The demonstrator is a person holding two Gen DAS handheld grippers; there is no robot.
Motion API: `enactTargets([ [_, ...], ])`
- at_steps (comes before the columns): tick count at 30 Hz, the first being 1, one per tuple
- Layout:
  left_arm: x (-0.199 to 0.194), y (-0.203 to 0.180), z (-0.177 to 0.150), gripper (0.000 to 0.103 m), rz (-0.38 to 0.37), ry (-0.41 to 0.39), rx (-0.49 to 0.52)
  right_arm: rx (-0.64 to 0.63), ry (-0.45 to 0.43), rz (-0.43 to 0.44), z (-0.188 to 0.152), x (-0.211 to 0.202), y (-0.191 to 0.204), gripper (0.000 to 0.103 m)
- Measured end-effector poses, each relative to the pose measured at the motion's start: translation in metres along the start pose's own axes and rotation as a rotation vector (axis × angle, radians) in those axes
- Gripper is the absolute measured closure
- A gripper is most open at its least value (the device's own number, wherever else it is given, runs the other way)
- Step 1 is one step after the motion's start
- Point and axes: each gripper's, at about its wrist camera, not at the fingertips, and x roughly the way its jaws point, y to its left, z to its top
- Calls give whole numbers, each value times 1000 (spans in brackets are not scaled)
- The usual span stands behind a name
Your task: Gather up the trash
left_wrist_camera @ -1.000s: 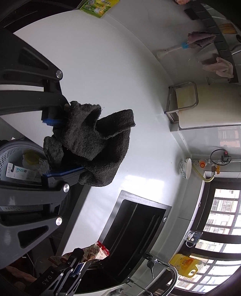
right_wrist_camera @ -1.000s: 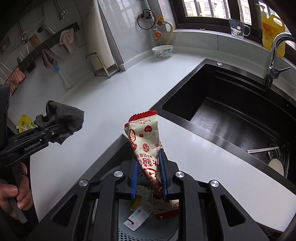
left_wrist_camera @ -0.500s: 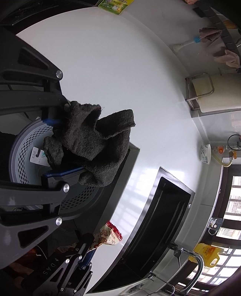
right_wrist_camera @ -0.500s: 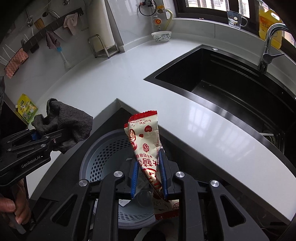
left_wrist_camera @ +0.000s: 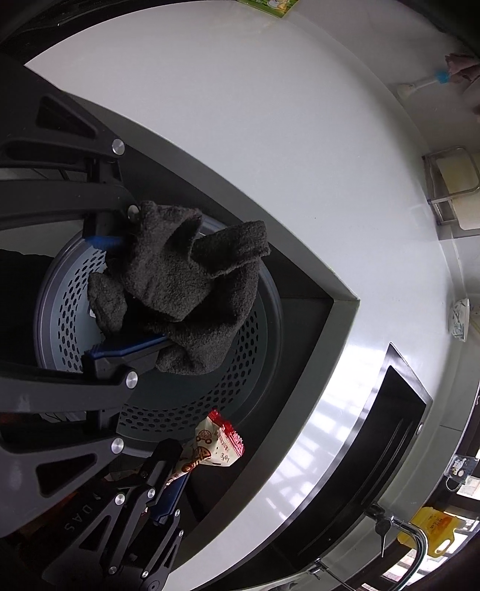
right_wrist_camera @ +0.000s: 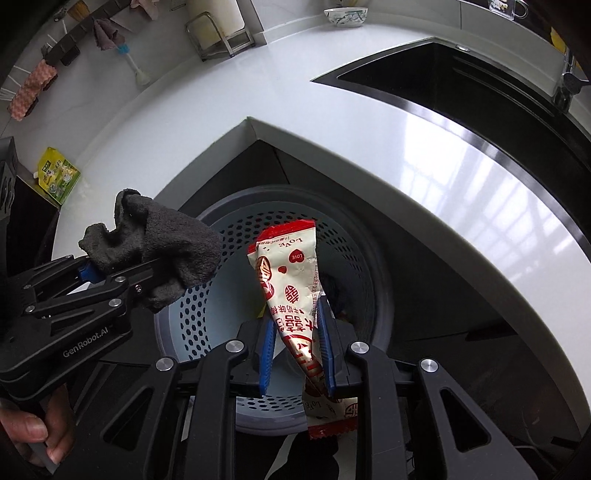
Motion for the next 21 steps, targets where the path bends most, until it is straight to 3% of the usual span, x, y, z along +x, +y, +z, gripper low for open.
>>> enactTargets([
  [5, 3, 4, -5, 52, 12, 11, -12, 4, 36, 13, 2, 14, 2, 79],
  [7, 0, 7, -7, 37, 24, 5, -25, 2, 42, 9, 2, 15, 4, 63],
  [8, -1, 9, -7, 36, 31, -1, -30, 2, 35, 2, 2, 14, 4, 52],
  [15, -11, 19, -9, 35, 52, -9, -71, -13, 2, 4, 0, 3, 5, 52],
  [21, -30, 17, -9, 27, 67, -51, -83, -32, -23, -8, -3, -11, 7, 52],
])
